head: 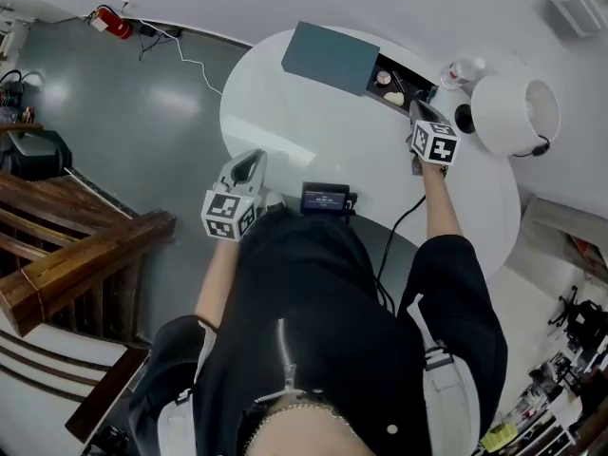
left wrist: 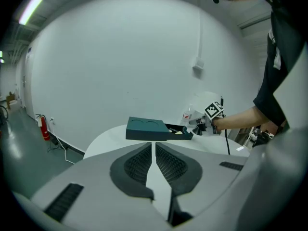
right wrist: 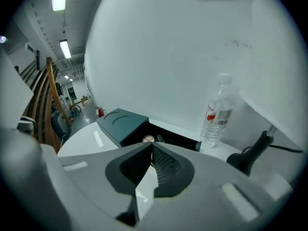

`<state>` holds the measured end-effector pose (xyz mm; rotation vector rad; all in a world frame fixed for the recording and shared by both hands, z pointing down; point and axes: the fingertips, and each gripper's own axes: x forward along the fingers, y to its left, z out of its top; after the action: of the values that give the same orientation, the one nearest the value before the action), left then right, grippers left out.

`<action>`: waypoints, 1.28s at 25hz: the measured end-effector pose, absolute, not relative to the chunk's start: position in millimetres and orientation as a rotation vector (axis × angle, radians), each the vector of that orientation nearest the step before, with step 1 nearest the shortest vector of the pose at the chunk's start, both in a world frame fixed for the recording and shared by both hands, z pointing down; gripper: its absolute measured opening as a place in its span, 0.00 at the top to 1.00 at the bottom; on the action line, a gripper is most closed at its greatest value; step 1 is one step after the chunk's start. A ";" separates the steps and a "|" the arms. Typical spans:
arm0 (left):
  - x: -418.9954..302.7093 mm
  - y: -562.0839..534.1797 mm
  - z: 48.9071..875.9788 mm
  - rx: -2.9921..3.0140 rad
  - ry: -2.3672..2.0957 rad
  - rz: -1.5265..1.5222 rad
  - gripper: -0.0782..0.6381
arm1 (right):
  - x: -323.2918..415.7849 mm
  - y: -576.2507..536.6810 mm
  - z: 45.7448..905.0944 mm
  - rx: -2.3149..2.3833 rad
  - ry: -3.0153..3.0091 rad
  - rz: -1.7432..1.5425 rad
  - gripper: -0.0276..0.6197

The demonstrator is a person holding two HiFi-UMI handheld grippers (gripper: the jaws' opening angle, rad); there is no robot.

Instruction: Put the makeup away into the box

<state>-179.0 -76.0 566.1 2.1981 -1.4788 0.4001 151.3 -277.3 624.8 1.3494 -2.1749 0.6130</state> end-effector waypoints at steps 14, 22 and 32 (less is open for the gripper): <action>-126.0 -102.1 550.8 2.474 -1.176 0.319 0.87 | 155.0 -145.6 574.6 1.560 -2.143 0.536 0.95; -93.6 -96.6 552.1 2.538 -1.050 0.343 0.87 | 171.3 -96.2 568.4 1.647 -2.105 0.584 0.95; -82.1 -98.3 554.4 2.553 -1.015 0.376 0.87 | 171.0 -91.9 568.6 1.629 -2.116 0.577 0.95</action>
<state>-82.1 -98.3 554.4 2.5529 -1.0149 0.3761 171.0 -91.9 568.6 1.6294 -2.1163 0.5766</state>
